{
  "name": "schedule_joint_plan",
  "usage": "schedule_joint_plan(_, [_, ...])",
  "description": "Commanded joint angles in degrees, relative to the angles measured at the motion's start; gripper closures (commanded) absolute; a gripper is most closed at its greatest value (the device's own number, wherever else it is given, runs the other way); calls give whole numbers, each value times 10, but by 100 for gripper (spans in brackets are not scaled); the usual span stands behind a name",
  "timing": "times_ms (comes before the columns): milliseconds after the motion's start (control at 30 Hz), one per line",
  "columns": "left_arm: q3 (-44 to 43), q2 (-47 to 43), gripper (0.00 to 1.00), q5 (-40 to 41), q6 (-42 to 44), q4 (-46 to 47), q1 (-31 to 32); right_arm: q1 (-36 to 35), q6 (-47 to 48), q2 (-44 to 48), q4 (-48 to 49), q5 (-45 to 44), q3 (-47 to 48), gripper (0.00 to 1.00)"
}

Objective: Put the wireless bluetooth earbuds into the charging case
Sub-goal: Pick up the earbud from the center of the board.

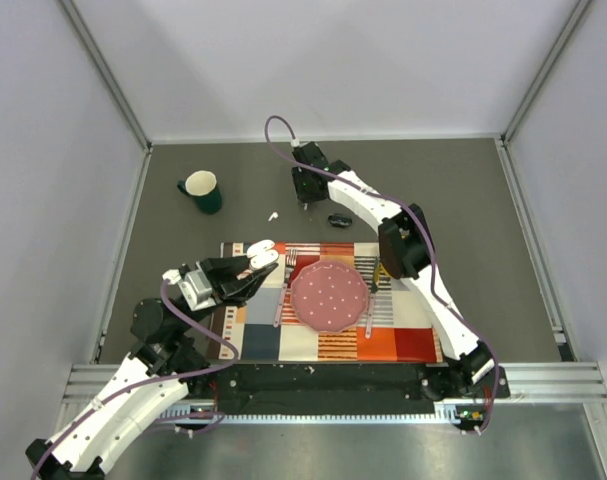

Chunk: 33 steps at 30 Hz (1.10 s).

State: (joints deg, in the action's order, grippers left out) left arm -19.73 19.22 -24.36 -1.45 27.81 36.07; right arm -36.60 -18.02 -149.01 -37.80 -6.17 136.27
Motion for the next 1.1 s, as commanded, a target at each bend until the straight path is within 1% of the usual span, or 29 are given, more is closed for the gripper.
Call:
schedule_joint_plan(0, [-22,-9,100,5,4,9,2,-12,4,-22,-14,-12,17,63])
schedule_joint_plan(33, [-22,-9,100,5,5,9,2,-13,4,-23,-13,-11,18,65])
schedule_joint_plan(100, [-22,-10,100,5,4,8,2,-13,3,-24,-13,-7,20,65])
schedule_joint_plan(200, [-22,-13,100,7,3,5,2,-13,-2,-25,-13,-1,21,73])
schedule_joint_plan(500, [-22,-16,100,15,3,3,2,-13,2,-23,-14,0,16,75])
schedule_joint_plan(600, [-21,-15,100,14,3,3,2,-13,6,-20,-13,-2,9,81])
schedule_joint_plan(667, [-22,-16,100,14,2,3,1,-13,7,-20,-14,1,9,82])
schedule_joint_plan(767, [-22,-15,100,14,2,3,2,-13,6,-14,-13,2,8,87])
schedule_joint_plan(800, [-22,-15,100,15,2,3,2,-12,6,-10,-13,2,8,90])
schedule_joint_plan(900, [-22,-16,100,17,1,3,2,-13,8,-1,-13,7,10,94])
schedule_joint_plan(1067, [-22,-15,100,24,-5,7,2,-13,4,39,-2,3,8,98])
